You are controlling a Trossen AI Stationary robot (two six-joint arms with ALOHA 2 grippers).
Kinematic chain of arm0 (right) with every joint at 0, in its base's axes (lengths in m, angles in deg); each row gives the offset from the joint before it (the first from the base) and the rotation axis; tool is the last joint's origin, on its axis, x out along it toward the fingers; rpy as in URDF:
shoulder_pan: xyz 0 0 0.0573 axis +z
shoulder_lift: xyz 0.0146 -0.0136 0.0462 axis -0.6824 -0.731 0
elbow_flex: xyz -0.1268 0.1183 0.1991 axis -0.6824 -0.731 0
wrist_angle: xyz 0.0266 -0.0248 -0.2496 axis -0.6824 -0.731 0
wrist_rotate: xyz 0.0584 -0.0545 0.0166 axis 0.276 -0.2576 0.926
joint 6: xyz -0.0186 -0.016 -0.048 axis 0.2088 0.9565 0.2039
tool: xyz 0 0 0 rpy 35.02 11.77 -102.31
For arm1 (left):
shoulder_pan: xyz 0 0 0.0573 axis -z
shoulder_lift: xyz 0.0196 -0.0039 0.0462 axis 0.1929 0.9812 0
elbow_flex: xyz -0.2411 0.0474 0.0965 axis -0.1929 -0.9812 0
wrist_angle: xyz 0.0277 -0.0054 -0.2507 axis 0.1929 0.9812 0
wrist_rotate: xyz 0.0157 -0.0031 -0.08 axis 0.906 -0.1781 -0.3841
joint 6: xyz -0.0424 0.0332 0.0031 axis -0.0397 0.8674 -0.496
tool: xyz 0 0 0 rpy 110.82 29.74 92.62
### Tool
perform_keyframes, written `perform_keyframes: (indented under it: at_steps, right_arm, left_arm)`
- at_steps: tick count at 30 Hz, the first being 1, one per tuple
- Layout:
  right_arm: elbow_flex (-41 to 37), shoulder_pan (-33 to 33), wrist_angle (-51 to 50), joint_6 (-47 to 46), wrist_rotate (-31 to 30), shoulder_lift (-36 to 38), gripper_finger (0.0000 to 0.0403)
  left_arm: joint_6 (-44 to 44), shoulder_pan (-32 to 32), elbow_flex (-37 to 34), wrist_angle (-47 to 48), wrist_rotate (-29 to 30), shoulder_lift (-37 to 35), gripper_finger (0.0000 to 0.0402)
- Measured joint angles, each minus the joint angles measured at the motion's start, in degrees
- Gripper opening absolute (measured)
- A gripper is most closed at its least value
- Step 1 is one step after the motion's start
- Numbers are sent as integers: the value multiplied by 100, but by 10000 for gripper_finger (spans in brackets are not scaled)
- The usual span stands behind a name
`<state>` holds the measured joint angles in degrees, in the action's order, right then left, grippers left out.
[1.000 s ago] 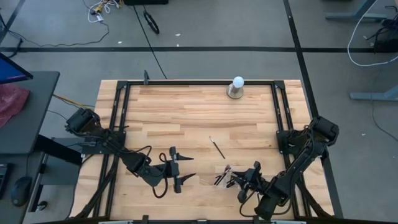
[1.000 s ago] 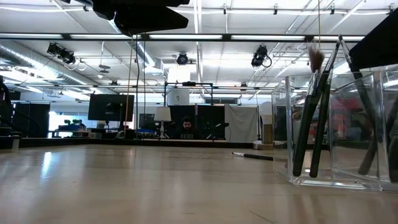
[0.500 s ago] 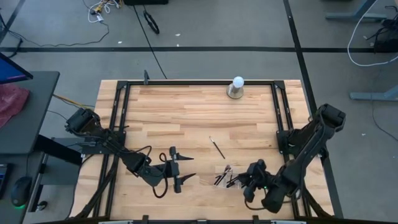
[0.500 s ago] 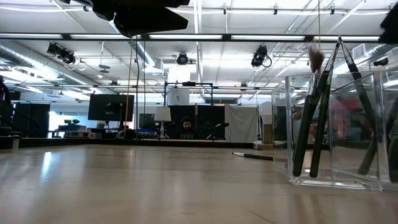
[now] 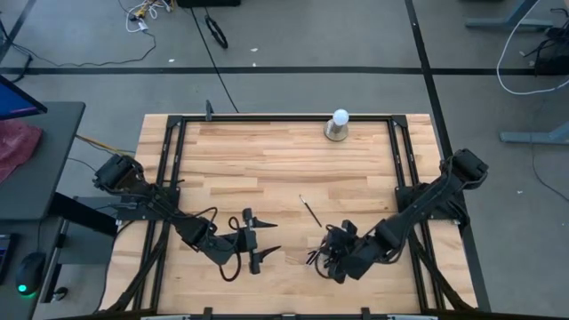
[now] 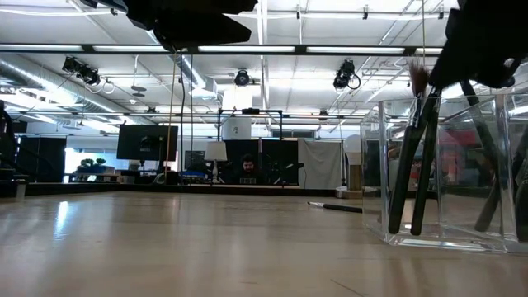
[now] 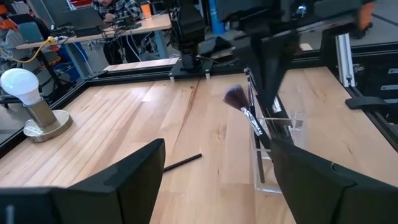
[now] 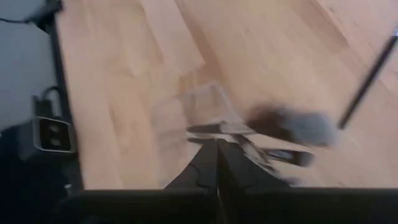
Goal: Put items in baskets/containers
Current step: Put the eyeshadow brush into the left section of the transparent organizer
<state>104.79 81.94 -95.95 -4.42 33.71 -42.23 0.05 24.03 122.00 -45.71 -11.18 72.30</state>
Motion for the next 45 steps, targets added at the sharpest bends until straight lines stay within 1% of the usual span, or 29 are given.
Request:
perform_keyframes:
  at_steps: [4,10,14,21,25,28,31,33,35,37,39,41,43,45]
  right_arm:
    - [0,-49,-344,-31,75,0,2]
    - [0,-15,-974,-613,69,3,1]
    - [20,55,-1078,-715,73,15,1]
    - [611,130,-1729,-497,-39,25,0]
    - [1006,105,-2740,-670,-350,83,0]
    - [1134,-48,-3768,-1082,-726,187,1]
    - [1137,-390,-4789,-1542,-982,282,8]
    - [1068,-703,-5123,-1608,-1048,294,20]
    - [866,-1077,-4932,-1262,-1089,307,38]
    - [534,-1443,-4190,-679,-1050,310,62]
    - [102,-1763,-3043,64,-891,310,92]
    - [-359,-2034,-1726,780,-594,306,126]
    - [-804,-2215,-390,1459,-384,306,162]
    - [-1212,-2300,846,2063,-299,306,193]
  left_arm:
    - [0,0,0,12,0,0,291]
    - [0,0,0,12,0,0,291]
    - [-2,0,0,12,0,0,291]
    - [-2,0,0,14,0,2,291]
    - [-4,0,0,36,0,0,291]
    - [-27,0,0,37,0,0,291]
    - [-35,0,0,40,0,0,291]
    - [-44,0,0,46,0,0,291]
    - [-44,0,0,70,0,0,291]
    - [-46,0,0,80,0,0,291]
    - [-46,0,0,82,1,0,291]
    - [-76,0,0,101,1,0,291]
    - [-125,0,0,148,2,0,291]
    - [-154,0,0,217,2,2,291]
